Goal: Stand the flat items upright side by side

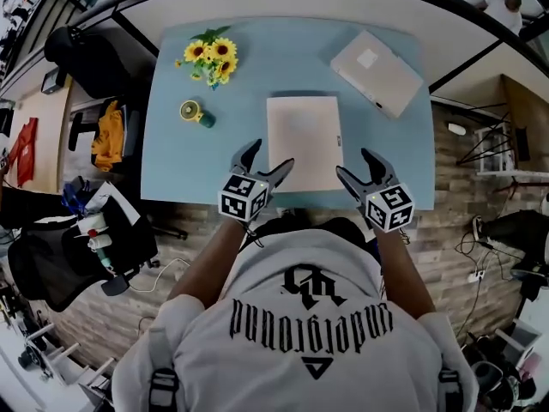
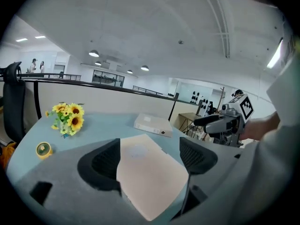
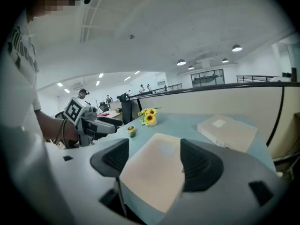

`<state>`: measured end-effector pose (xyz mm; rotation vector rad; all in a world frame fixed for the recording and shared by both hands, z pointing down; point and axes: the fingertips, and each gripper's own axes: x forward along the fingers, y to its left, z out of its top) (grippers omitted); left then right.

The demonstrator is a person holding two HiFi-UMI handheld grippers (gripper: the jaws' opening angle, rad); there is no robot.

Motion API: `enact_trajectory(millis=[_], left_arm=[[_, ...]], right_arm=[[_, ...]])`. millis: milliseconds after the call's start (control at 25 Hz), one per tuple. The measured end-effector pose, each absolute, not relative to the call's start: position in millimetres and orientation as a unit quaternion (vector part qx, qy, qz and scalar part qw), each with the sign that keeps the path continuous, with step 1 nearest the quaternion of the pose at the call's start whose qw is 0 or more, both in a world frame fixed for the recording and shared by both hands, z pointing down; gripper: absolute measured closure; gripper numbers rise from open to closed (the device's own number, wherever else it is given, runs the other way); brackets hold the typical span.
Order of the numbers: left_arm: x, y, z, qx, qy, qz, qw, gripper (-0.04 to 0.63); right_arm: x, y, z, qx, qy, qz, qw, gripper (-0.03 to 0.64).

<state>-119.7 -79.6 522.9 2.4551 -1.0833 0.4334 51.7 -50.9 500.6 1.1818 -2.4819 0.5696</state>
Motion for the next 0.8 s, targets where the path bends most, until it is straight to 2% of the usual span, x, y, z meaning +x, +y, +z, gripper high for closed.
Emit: enact_trajectory(millis=[160, 800], left_arm=[[-123, -96, 561, 0.877, -0.373, 0.177, 0.246, 0.186], [-137, -126, 682, 0.803, -0.38, 0.228, 0.398, 0.175]], right_arm=[[44, -66, 534, 0.406, -0.861, 0.219, 0.213, 0.285], [53, -124, 668, 0.362, -0.809, 0.39, 0.251, 0.275]])
